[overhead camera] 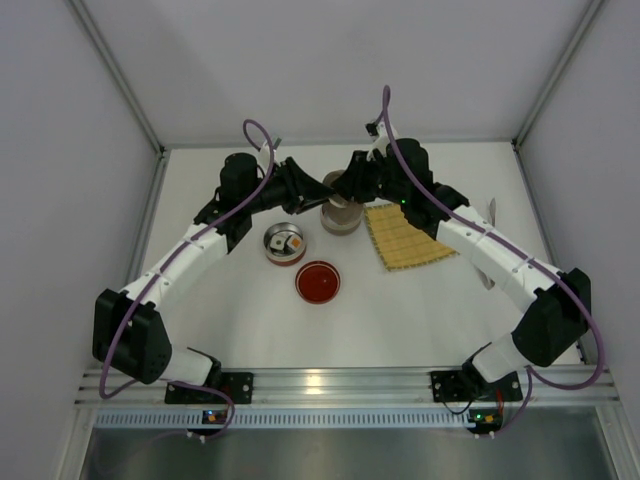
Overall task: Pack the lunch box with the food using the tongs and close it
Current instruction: Pick up the box lid from the center of the board.
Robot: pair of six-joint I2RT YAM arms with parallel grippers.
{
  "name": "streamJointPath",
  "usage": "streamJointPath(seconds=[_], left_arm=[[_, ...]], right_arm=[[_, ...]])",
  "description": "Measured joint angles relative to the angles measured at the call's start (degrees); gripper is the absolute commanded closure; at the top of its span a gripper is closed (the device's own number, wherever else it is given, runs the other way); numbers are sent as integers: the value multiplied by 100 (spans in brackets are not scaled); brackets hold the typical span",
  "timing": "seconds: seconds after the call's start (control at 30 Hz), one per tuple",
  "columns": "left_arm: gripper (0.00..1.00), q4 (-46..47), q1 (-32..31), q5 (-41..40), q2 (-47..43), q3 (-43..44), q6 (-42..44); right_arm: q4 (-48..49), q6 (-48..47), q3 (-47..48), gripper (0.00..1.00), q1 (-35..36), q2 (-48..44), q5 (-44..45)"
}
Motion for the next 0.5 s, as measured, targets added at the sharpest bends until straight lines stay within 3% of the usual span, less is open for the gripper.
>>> streamJointPath(seconds=[0.5], left_arm=[[71, -48, 0, -83, 0, -46, 20]], right_arm=[[-33, 284, 146, 100, -2, 0, 7]])
